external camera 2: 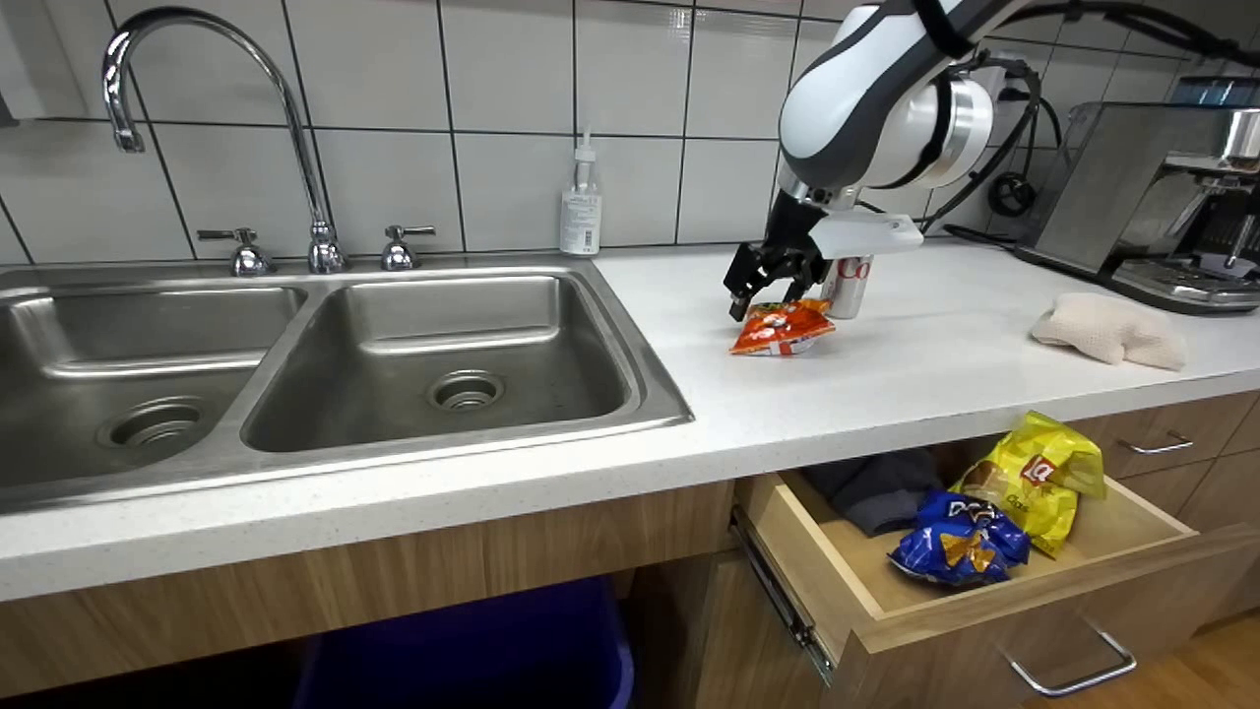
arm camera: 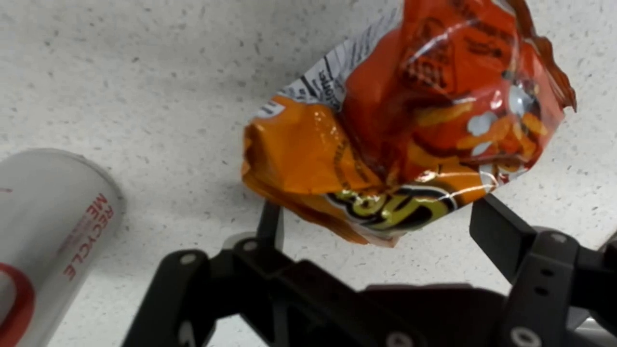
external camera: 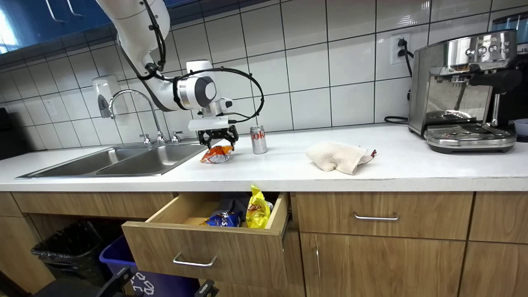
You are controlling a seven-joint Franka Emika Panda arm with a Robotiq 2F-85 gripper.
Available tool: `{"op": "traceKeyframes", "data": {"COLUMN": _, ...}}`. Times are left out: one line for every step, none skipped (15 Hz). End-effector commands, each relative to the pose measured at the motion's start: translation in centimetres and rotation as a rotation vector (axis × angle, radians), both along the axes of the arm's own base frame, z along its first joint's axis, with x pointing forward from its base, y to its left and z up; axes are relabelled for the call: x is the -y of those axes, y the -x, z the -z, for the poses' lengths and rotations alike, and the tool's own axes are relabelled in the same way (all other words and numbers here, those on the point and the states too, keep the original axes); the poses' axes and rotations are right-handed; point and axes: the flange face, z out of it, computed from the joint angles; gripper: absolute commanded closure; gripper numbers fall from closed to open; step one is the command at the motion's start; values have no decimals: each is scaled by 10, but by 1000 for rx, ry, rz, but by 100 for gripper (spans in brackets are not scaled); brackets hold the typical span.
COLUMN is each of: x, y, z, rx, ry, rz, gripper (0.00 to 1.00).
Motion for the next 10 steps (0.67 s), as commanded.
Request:
{"op": "traceKeyframes", "data": {"x": 6, "y": 9, "z": -11, "rx": -12, "ry": 25, "rz": -31, "gripper": 0}}
{"op": "traceKeyframes", "data": {"x": 7, "y": 11, "z": -12, "rx": -13, "ry": 25, "rz": -35, "gripper": 0}}
{"op": "traceKeyframes", "data": {"x": 7, "y": 14, "z": -13, "rx": -16, "ry": 24, "rz": -37, "gripper": 0}}
{"op": "traceKeyframes", "data": {"x": 8, "y": 16, "z": -15, "rx": -14, "ry": 21, "rz": -37, "gripper": 0}}
{"op": "traceKeyframes", "data": {"x": 9, "y": 19, "z": -16, "rx": -10, "ry": 14, "rz": -33, "gripper": 0}}
{"op": "traceKeyframes", "data": {"x": 10, "y": 22, "z": -19, "rx": -7, "ry": 11, "rz": -31, "gripper": 0}}
{"op": "traceKeyframes", "data": {"x": 10, "y": 26, "z": -22, "rx": -8, "ry": 9, "rz": -31, "gripper": 0}}
{"op": "traceKeyframes", "data": {"x": 11, "y": 30, "z": -26, "rx": -11, "ry": 8, "rz": -30, "gripper": 0}}
{"op": "traceKeyframes", "data": {"x": 13, "y": 35, "z": -30, "rx": -3, "ry": 11, "rz": -19, "gripper": 0}}
{"op": "traceKeyframes", "data": {"x": 16, "y": 40, "z": -33, "rx": 1, "ry": 13, "rz": -17, "gripper": 0}}
